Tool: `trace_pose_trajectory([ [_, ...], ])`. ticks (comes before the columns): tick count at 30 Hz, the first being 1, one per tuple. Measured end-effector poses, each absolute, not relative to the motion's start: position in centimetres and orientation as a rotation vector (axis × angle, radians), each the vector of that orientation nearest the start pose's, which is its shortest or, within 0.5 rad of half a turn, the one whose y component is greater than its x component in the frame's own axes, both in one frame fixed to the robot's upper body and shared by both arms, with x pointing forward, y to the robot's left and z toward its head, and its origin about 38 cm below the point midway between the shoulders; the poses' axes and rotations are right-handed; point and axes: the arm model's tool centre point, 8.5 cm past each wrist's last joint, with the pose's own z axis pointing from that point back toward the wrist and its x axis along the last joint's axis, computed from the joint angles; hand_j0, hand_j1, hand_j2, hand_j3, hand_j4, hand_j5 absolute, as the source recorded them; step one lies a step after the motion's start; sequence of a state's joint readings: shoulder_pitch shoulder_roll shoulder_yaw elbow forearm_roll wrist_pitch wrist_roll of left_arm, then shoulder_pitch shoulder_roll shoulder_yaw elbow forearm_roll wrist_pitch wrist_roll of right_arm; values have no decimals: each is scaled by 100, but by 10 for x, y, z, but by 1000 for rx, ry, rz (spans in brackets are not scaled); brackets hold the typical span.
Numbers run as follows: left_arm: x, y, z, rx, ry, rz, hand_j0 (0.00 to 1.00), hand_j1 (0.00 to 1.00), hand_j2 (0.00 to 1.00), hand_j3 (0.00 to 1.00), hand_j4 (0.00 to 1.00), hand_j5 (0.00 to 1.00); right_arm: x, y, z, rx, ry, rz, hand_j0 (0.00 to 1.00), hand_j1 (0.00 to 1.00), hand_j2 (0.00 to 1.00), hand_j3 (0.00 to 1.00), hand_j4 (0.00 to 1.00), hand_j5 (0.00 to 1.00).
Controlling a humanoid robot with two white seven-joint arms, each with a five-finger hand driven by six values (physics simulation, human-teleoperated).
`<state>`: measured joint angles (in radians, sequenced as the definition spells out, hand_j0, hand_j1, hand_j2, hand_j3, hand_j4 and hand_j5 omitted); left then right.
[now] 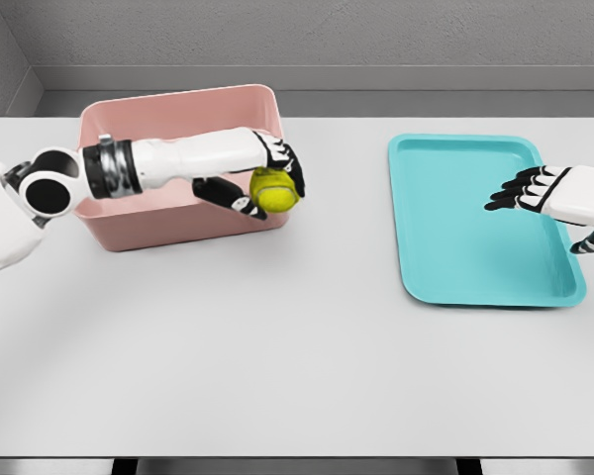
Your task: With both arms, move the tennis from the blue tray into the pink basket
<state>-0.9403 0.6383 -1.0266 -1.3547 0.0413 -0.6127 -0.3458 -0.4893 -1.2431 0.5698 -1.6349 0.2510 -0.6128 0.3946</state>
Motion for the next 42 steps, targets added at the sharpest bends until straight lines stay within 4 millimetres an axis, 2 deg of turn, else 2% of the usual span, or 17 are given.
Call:
trace_pose_trajectory([
  [4,461,182,244,-72,-1840,-1853,56,56,56,56,56,56,369,-393,267,-501,-1297,2113,100,100,100,100,100,100],
  [20,491,226,241,78,-1777,-1751,56,56,56,56,56,56,369,-393,269,-508,-1299,2112,100,100,100,100,100,100],
  [36,515,271,221,169,-1676,-1623,56,56,56,56,56,56,369,-393,269,-508,-1300,2113,100,100,100,100,100,100],
  [42,521,269,213,174,-1656,-1607,56,56,56,56,56,56,369,-393,270,-509,-1300,2112,100,100,100,100,100,100],
])
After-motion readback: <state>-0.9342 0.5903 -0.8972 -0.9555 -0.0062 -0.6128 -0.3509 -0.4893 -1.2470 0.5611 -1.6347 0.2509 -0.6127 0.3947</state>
